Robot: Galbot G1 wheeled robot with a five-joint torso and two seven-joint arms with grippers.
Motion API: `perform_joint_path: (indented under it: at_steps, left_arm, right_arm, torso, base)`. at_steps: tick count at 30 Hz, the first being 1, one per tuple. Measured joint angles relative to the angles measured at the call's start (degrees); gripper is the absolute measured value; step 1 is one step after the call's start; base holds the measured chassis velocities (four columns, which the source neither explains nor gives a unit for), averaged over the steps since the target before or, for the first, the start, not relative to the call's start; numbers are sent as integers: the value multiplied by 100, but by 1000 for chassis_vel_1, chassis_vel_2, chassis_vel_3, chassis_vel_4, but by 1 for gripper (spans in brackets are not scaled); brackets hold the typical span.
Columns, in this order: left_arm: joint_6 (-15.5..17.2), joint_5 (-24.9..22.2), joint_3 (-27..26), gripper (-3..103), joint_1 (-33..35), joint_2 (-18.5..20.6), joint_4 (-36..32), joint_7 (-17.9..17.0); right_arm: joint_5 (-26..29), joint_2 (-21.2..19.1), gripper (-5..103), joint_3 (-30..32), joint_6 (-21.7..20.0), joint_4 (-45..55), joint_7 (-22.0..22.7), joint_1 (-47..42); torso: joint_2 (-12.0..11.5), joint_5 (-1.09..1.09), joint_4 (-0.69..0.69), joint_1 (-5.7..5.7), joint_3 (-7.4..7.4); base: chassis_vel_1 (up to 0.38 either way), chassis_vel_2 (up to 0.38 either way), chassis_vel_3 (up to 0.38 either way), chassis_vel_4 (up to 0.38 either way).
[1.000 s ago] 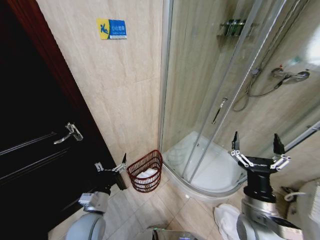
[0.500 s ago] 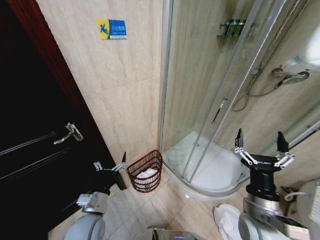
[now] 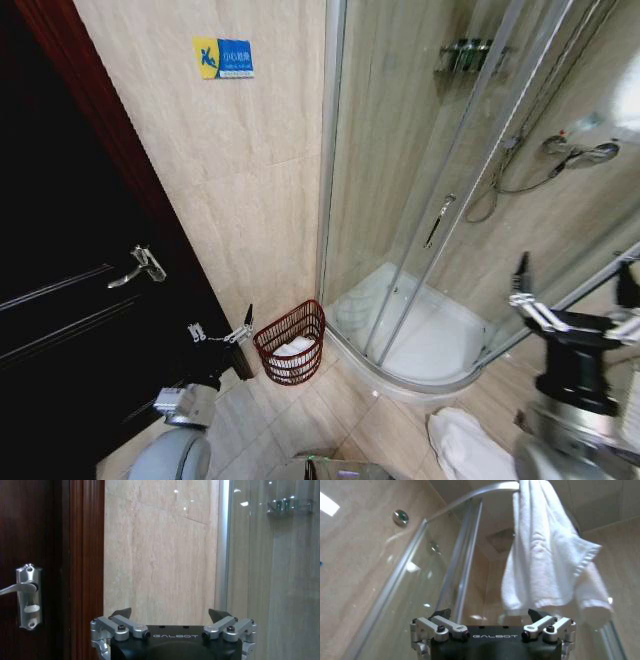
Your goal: Discard the used towel into the hamper.
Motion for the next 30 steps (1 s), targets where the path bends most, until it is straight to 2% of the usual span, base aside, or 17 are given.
perform_joint_path:
  at_steps: [6, 13, 21, 30]
  left_arm:
    - [0, -3, 2, 100, 0, 2, 2, -1]
    - [0, -4, 2, 100, -1, 5, 5, -3]
    - [0, -4, 2, 100, -1, 7, 8, -4]
    - [0, -4, 6, 100, -2, 4, 10, -5]
  right_arm:
    - [464, 9, 100, 613, -68, 0, -23, -161]
    - [652, 30, 100, 983, -45, -2, -55, -97]
    - [623, 171, 100, 943, 89, -4, -130, -131]
    - [165, 236, 100, 408, 416, -216, -169, -127]
  torso:
    - [0, -1, -1, 0, 0]
    - [0, -1, 0, 0, 0]
    - [0, -3, -1, 0, 0]
    - [0, 0, -1, 1, 1]
  base:
    - [0, 0, 0, 0]
    - [0, 0, 0, 0]
    - [-24, -16, 33, 22]
    - [-153, -161, 158, 157]
